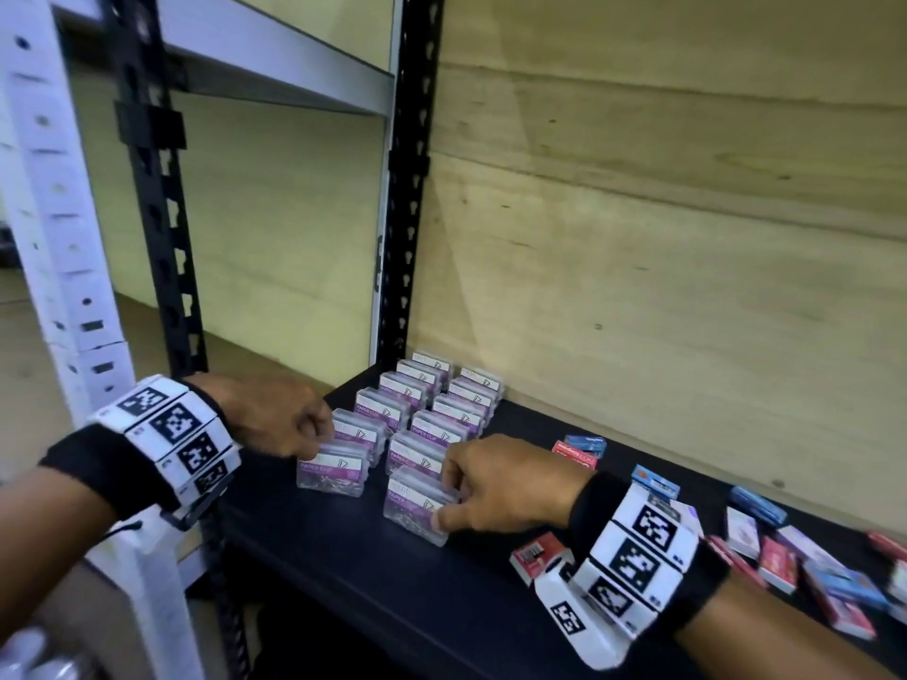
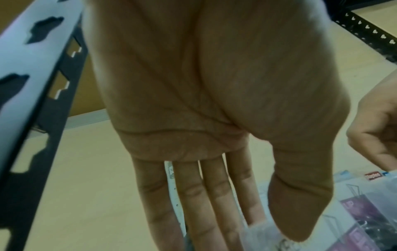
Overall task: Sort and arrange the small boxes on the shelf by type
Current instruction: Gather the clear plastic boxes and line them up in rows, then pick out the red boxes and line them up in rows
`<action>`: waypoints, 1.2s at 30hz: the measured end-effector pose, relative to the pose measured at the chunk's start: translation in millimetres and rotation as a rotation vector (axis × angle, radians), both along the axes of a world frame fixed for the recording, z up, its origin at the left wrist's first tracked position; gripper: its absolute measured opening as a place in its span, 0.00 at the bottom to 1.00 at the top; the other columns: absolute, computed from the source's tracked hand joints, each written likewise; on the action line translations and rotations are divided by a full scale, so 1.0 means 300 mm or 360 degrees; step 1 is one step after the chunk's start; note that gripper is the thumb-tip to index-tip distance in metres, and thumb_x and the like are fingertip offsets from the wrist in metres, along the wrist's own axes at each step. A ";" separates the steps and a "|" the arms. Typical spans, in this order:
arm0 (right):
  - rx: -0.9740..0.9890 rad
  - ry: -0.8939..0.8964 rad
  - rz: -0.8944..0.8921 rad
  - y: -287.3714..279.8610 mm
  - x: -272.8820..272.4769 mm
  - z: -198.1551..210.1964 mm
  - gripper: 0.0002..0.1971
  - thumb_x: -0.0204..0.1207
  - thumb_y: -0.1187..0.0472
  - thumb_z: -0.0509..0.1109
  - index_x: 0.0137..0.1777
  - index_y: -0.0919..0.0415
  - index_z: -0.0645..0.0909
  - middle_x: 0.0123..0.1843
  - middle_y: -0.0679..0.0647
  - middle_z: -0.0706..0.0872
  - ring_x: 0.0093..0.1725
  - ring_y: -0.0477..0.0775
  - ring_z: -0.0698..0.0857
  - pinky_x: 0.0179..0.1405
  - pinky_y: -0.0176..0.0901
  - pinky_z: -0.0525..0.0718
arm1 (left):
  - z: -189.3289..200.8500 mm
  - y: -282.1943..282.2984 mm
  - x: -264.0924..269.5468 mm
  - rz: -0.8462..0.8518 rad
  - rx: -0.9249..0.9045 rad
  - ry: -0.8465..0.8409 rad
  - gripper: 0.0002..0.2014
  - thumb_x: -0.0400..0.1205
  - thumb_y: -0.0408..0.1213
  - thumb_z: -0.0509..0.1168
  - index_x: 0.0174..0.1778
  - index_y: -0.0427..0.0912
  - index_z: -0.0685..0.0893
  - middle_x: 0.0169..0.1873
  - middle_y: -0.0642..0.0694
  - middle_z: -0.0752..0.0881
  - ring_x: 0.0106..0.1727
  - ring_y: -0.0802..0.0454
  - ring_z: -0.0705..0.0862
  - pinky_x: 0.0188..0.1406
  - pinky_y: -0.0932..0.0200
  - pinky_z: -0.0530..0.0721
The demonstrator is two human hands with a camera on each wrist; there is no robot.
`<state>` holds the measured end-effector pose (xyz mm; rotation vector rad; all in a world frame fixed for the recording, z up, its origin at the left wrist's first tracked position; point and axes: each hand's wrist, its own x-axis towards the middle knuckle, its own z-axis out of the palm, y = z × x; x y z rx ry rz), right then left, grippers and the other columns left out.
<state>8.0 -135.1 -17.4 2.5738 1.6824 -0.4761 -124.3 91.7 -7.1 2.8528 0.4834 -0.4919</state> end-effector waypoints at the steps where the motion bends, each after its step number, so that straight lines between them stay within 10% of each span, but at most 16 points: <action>1: 0.0030 0.0007 0.0006 -0.003 0.001 0.004 0.22 0.75 0.39 0.74 0.61 0.52 0.78 0.55 0.49 0.85 0.52 0.52 0.84 0.53 0.49 0.85 | -0.001 0.000 0.000 0.0000 -0.0016 -0.0017 0.10 0.83 0.45 0.66 0.59 0.57 0.84 0.50 0.64 0.88 0.47 0.69 0.85 0.47 0.71 0.81; 36: 0.0241 -0.0071 0.0264 0.044 -0.011 -0.021 0.16 0.80 0.52 0.71 0.66 0.47 0.76 0.60 0.49 0.82 0.56 0.52 0.81 0.56 0.52 0.83 | 0.007 -0.017 0.032 -0.0148 0.0212 -0.0188 0.17 0.79 0.32 0.71 0.60 0.56 0.81 0.53 0.61 0.81 0.52 0.64 0.79 0.40 0.75 0.73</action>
